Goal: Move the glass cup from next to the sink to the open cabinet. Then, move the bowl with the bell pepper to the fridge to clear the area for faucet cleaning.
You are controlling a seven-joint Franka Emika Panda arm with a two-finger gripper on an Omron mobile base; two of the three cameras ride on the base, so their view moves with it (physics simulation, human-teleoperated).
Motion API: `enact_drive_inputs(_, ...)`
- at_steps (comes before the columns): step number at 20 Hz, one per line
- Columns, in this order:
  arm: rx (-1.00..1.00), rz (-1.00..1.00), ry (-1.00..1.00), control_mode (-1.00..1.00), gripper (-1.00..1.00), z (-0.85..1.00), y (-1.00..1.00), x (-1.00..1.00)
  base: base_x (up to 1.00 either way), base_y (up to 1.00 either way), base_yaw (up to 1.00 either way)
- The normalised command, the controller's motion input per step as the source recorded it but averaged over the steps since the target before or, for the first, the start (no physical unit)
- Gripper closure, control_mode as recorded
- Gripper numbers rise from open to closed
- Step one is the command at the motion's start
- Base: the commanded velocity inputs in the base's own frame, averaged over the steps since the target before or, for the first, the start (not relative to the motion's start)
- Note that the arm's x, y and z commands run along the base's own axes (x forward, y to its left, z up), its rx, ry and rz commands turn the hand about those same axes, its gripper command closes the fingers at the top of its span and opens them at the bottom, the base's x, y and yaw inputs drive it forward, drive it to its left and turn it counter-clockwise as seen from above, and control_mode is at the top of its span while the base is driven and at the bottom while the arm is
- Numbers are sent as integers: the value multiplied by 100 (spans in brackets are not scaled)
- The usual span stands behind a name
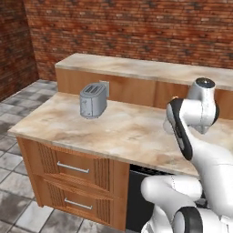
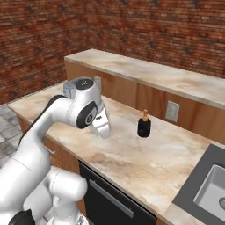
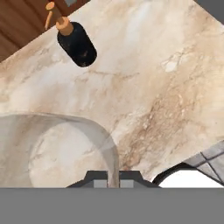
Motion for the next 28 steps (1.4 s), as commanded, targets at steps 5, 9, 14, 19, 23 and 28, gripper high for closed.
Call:
enact_drive_inputs(5,0,0,0,100,100,0,0,0,-51,0,-71)
enact_drive_inputs(9,0,0,0,100,100,0,0,0,-37,1,-94)
enact_drive_inputs(14,0,0,0,100,100,0,0,0,-31,6,-100)
enact_drive_inputs(19,0,0,0,100,100,0,0,0,-12,2,-100)
enact_drive_inputs(23,0,0,0,100,100,0,0,0,0,-19,-100)
enact_drive_inputs(28,0,0,0,100,100,0,0,0,19,-26,-72)
